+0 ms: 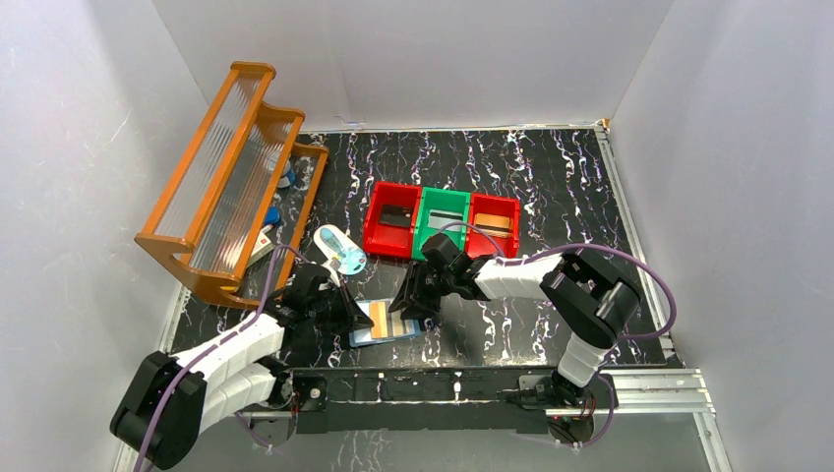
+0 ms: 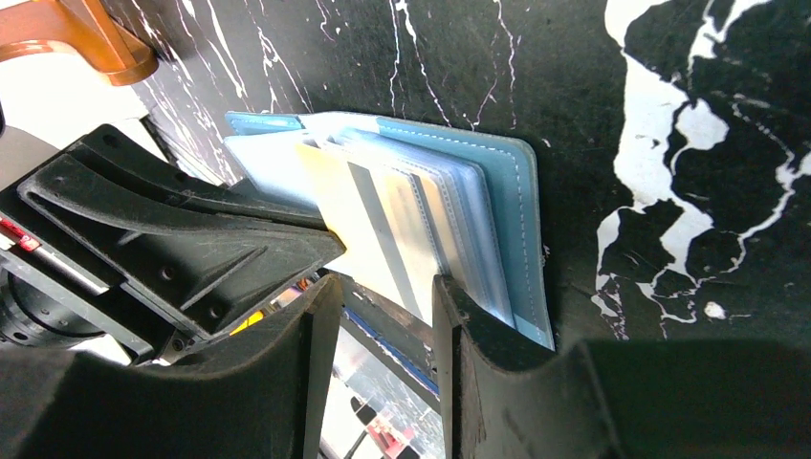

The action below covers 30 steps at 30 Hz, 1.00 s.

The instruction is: Take the credit cards out of the card holder

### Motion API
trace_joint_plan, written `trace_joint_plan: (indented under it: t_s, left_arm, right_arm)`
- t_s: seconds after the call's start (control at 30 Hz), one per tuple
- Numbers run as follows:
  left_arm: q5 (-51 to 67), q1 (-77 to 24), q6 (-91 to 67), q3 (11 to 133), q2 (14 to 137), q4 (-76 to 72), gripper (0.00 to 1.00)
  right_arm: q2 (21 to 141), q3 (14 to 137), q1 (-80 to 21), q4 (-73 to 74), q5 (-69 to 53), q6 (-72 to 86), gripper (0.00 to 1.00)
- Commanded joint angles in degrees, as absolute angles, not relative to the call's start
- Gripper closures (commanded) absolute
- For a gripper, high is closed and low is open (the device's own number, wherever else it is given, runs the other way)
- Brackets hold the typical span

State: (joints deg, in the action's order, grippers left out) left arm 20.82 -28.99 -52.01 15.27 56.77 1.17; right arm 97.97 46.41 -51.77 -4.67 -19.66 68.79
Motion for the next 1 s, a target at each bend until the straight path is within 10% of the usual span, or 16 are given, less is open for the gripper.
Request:
trace_joint_plan:
  t_s: [0.0,0.97]
  left_arm:
    - [19.42,-28.9,-49.43,17.55,56.58,4.2,1.0]
    - [23.75,-28.92,-48.4,17.74,57.86,0.65,0.96]
  right_arm:
    - [100.22,46.18,-51.76,4.08,-13.62,63.71,0.5]
    - [104.43,53.5,-55.16,6.65,-15.4,61.06,0.47]
